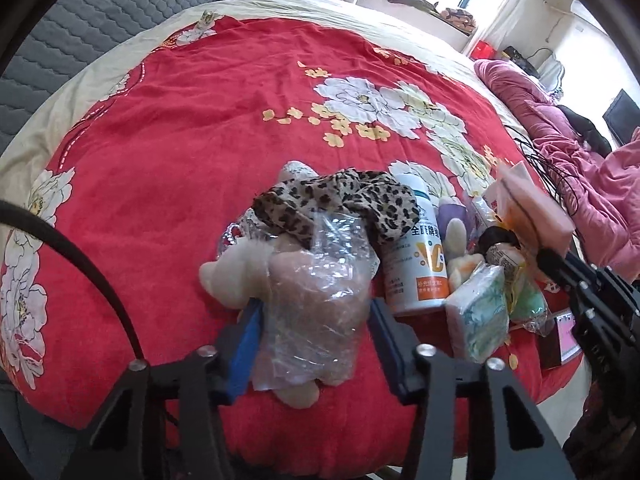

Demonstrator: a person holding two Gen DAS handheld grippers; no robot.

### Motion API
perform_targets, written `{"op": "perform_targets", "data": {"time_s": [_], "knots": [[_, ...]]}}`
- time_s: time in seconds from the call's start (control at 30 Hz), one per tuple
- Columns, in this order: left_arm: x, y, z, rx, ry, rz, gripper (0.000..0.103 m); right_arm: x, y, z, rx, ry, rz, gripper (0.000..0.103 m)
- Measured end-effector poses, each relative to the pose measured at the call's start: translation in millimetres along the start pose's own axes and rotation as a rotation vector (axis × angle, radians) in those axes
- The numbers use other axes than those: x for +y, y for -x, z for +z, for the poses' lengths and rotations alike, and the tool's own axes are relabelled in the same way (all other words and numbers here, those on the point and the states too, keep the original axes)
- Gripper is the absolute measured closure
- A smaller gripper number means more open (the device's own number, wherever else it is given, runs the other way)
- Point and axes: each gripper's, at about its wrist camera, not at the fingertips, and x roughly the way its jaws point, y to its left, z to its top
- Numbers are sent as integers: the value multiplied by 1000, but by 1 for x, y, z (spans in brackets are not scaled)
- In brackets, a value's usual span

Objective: Organize soft objects
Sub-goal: 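Grasp the pink mask packet with the right tool while the left tool grasps the clear bag, then carry the pink packet and clear bag with both tools over the pink tray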

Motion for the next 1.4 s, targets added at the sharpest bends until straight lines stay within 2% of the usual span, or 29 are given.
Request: {"op": "perform_targets", "data": {"time_s": [0.33,0.57,0.97,1.2,1.4], "knots": [[-1,12,-3,-22,5,-18,56,-23,31,0,-61,-138,59,93],[-15,31,-2,-51,-32,-27,56,-20,46,0,-86,-151,79,93],[-50,66,7,-112,-104,-55,56,-27,81,5,-143,-174,65,94],[-82,79,7,-138,-172,-66,56,-50,107,-1,-181,-214,30,94],[-115,84,4,-152,-210,-107,56,-74,124,-14,-185,-261,-11,94]]}}
